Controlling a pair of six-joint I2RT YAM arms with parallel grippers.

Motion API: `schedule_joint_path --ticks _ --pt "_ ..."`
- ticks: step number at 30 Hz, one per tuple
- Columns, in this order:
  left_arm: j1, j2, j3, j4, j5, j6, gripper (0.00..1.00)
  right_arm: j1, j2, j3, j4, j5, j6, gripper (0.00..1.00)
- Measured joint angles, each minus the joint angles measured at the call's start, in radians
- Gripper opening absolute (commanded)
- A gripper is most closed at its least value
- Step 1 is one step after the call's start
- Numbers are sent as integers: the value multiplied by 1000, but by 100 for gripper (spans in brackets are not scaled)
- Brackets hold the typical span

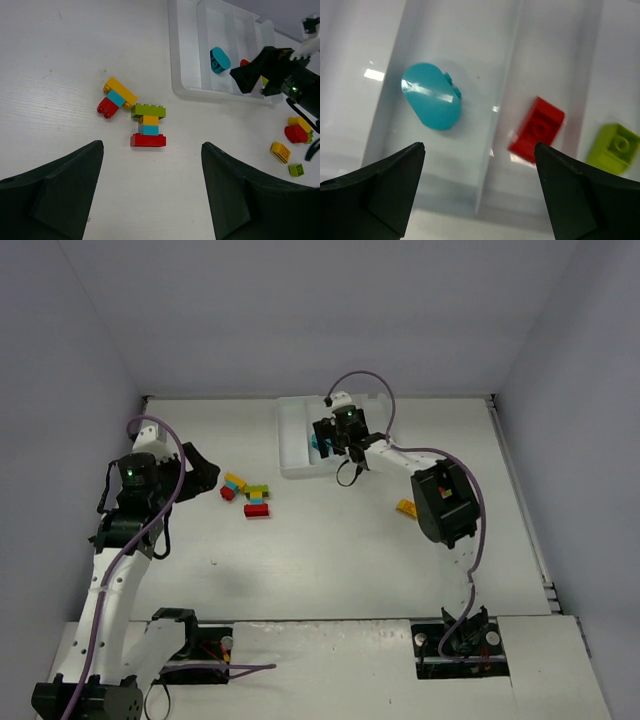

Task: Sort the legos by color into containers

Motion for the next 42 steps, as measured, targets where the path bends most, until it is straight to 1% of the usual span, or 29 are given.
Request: schedule_joint_path --ticks 2,6,10,12,15,19,24,29,39,42 --pt "0 0 0 0 0 0 73 -1 -96 -96 -7 39 21 87" --pt "0 -1 0 0 3 0 73 -17 -339 -317 -6 125 98 87" --pt "0 -2 0 0 4 -3 73 -78 -561 -523 -27 179 200 87" --pt "0 -2 0 0 7 -3 73 -119 -637 -613 -47 190 249 87" --pt "0 -2 0 0 11 -3 73 -170 -696 -729 -84 195 307 87" --pt "0 -2 0 0 15 -3 73 -193 -711 -817 -122 171 340 88" --pt "0 0 0 0 19 -4 73 -217 -711 -826 -139 101 341 87" --pt "0 3 0 0 19 -4 73 -232 -686 -806 -156 65 344 87" --pt "0 7 0 0 19 -4 73 -257 -557 -747 -179 14 360 87" --pt "0 7 0 0 19 -4 73 -261 -513 -722 -191 -1 360 86"
